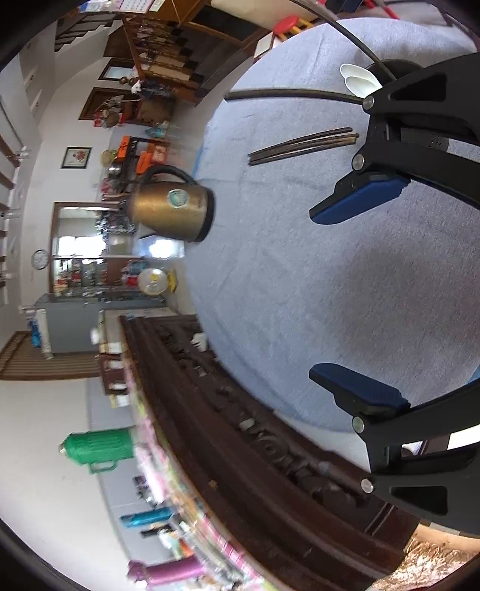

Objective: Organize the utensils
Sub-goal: 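Withdraw both grippers from the cup toward the remaining chopsticks, then close the right gripper on brown chopsticks while the left gripper grasps a chopstick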

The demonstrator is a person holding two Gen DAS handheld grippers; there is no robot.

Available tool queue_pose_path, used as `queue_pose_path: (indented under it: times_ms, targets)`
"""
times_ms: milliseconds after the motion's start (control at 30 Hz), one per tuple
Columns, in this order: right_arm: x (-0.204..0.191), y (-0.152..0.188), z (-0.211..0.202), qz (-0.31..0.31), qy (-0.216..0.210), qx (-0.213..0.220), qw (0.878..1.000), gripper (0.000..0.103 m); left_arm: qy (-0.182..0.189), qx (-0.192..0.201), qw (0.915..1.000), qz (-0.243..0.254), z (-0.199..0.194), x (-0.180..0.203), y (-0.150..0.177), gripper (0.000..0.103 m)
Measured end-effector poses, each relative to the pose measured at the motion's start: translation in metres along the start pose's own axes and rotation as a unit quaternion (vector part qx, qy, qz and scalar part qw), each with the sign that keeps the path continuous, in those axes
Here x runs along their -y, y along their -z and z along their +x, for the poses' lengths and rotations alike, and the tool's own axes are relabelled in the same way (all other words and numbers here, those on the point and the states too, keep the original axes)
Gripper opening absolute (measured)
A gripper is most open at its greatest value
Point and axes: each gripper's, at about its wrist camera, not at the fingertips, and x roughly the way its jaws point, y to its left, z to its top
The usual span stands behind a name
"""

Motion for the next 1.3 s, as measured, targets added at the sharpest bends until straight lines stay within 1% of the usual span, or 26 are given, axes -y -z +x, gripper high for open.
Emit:
queue_pose_path:
  times_ms: [100, 200, 367, 500, 533, 667, 700, 800, 867, 967, 1000, 1067, 1167, 1233, 1300]
  targets:
    - [0.003, -0.018, 0.027, -0.003, -0.011, -0.019, 1.0, 0.049, 0.014, -0.03, 0.9994, 0.003, 0.024, 0.0, -0.005, 0.078]
    - [-0.001, -0.041, 0.067, -0.023, -0.021, -0.047, 0.998, 0.049, 0.027, -0.064, 0.9976, 0.005, 0.058, 0.001, -0.013, 0.078]
    - [-0.025, -0.08, 0.145, -0.061, -0.025, -0.085, 0.994, 0.049, 0.037, -0.11, 0.9932, -0.013, 0.109, 0.005, -0.023, 0.078]
    - [-0.054, -0.099, 0.194, -0.083, -0.018, -0.106, 0.991, 0.046, 0.045, -0.12, 0.9917, -0.012, 0.128, 0.017, -0.026, 0.078]
    - [-0.061, -0.104, 0.206, -0.087, -0.019, -0.112, 0.99, 0.043, 0.049, -0.121, 0.9914, -0.01, 0.13, 0.02, -0.026, 0.078]
    - [-0.083, -0.119, 0.263, -0.096, 0.004, -0.14, 0.986, 0.038, 0.058, -0.13, 0.9898, 0.004, 0.14, 0.031, -0.027, 0.078]
    - [-0.086, -0.121, 0.272, -0.1, 0.01, -0.141, 0.985, 0.037, 0.059, -0.131, 0.9896, 0.008, 0.142, 0.033, -0.028, 0.078]
    - [-0.096, -0.124, 0.3, -0.114, 0.04, -0.146, 0.982, 0.031, 0.058, -0.136, 0.989, 0.014, 0.15, 0.036, -0.031, 0.078]
    - [-0.099, -0.123, 0.315, -0.121, 0.055, -0.152, 0.979, 0.027, 0.056, -0.14, 0.9884, 0.019, 0.155, 0.038, -0.032, 0.078]
    - [-0.102, -0.12, 0.335, -0.131, 0.08, -0.157, 0.976, 0.025, 0.06, -0.141, 0.9879, 0.026, 0.162, 0.042, -0.037, 0.078]
    - [-0.105, -0.12, 0.335, -0.14, 0.084, -0.148, 0.976, 0.025, 0.062, -0.138, 0.988, 0.029, 0.163, 0.044, -0.039, 0.078]
    - [-0.11, -0.117, 0.338, -0.17, 0.098, -0.146, 0.97, 0.023, 0.064, -0.131, 0.9886, 0.039, 0.166, 0.048, -0.043, 0.078]
    - [-0.104, -0.119, 0.333, -0.187, 0.115, -0.141, 0.965, 0.022, 0.075, -0.117, 0.9891, 0.049, 0.174, 0.057, -0.051, 0.078]
    - [-0.089, -0.125, 0.326, -0.174, 0.123, -0.136, 0.968, 0.022, 0.087, -0.116, 0.988, 0.053, 0.182, 0.064, -0.055, 0.078]
    - [-0.07, -0.132, 0.319, -0.144, 0.107, -0.138, 0.974, 0.022, 0.109, -0.12, 0.9851, 0.059, 0.195, 0.078, -0.06, 0.078]
